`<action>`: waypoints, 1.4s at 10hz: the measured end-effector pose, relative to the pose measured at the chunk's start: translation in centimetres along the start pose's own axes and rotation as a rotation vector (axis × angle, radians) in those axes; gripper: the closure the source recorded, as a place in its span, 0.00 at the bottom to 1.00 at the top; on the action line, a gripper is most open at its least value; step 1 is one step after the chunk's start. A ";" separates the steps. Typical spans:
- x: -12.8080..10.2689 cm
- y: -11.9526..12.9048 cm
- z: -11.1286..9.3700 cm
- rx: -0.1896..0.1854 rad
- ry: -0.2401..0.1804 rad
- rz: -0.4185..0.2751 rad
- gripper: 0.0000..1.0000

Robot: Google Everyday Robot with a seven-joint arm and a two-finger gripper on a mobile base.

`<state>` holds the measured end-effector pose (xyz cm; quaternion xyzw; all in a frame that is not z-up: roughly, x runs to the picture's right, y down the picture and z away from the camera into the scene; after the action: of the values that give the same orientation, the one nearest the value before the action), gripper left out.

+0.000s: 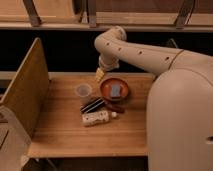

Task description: Pick up the ceramic cup

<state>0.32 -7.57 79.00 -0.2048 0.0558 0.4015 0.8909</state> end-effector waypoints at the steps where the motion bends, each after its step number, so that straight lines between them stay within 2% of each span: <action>1: 0.1 0.7 0.5 -0.014 0.017 -0.018 0.20; 6: 0.0 0.9 0.6 -0.022 0.019 -0.022 0.20; 10: -3.1 5.5 4.7 -0.129 0.088 -0.143 0.20; 12: -4.4 6.3 6.8 -0.164 0.119 -0.174 0.20; 14: -5.0 6.4 8.5 -0.193 0.146 -0.173 0.20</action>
<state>-8.31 -3.79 85.99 -0.3223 0.0636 0.3108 0.8919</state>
